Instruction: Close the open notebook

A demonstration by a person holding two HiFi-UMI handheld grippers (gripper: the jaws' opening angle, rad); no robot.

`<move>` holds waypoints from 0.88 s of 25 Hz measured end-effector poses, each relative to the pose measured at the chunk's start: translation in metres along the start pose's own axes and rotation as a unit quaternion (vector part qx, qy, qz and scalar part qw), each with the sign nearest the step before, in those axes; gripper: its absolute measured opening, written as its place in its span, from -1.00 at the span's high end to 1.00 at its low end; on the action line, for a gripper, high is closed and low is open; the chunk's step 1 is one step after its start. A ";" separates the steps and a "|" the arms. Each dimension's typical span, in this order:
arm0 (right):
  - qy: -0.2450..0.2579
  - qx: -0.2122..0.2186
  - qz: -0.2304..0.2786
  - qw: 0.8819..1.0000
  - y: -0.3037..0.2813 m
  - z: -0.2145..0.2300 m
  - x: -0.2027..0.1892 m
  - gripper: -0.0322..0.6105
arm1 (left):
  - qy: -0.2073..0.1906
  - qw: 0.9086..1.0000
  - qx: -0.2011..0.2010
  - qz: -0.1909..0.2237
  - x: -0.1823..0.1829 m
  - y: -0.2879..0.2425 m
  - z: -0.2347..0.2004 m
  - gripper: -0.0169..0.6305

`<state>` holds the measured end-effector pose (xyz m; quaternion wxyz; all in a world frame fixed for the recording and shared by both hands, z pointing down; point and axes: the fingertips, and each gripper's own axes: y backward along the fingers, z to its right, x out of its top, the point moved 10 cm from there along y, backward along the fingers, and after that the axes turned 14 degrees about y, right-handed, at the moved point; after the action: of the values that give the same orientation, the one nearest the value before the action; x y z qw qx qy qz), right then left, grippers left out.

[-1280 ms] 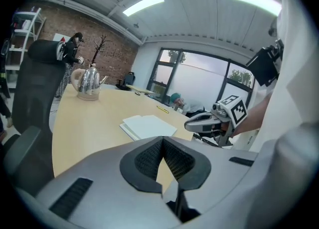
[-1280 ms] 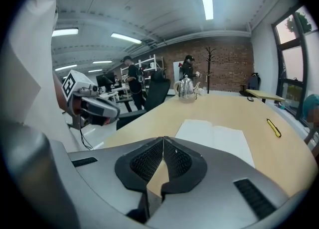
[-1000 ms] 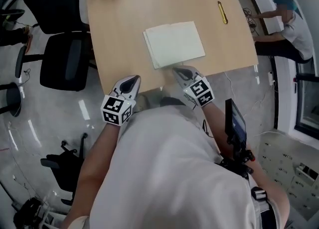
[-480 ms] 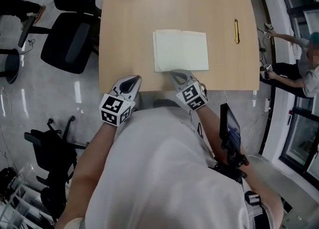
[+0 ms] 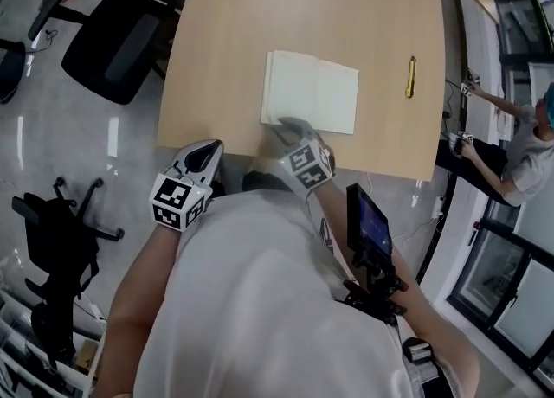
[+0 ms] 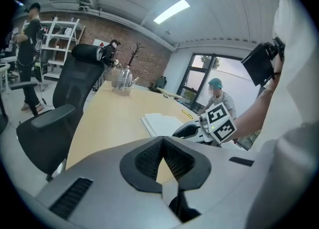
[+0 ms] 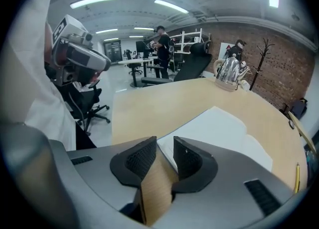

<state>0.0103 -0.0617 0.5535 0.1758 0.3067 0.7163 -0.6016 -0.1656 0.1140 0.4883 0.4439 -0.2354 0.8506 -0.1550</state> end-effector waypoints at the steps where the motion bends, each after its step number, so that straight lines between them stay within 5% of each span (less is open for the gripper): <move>1: -0.005 -0.004 -0.010 1.000 -0.005 0.000 0.000 0.62 | 0.005 1.000 0.003 0.002 -0.003 0.004 -0.003 0.93; 15: -0.004 -0.014 -0.094 0.995 -0.057 -0.011 0.009 0.65 | 0.026 0.999 0.039 0.013 -0.016 0.043 -0.026 0.93; 22: -0.138 0.023 -0.051 0.989 -0.080 -0.018 0.011 0.83 | 0.021 0.999 0.038 0.011 -0.016 0.060 -0.047 0.93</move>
<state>-0.0484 -0.0483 0.6107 0.2350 0.1880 0.6860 -0.6625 -0.2122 0.1756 0.4976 0.4358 -0.2059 0.8558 -0.1876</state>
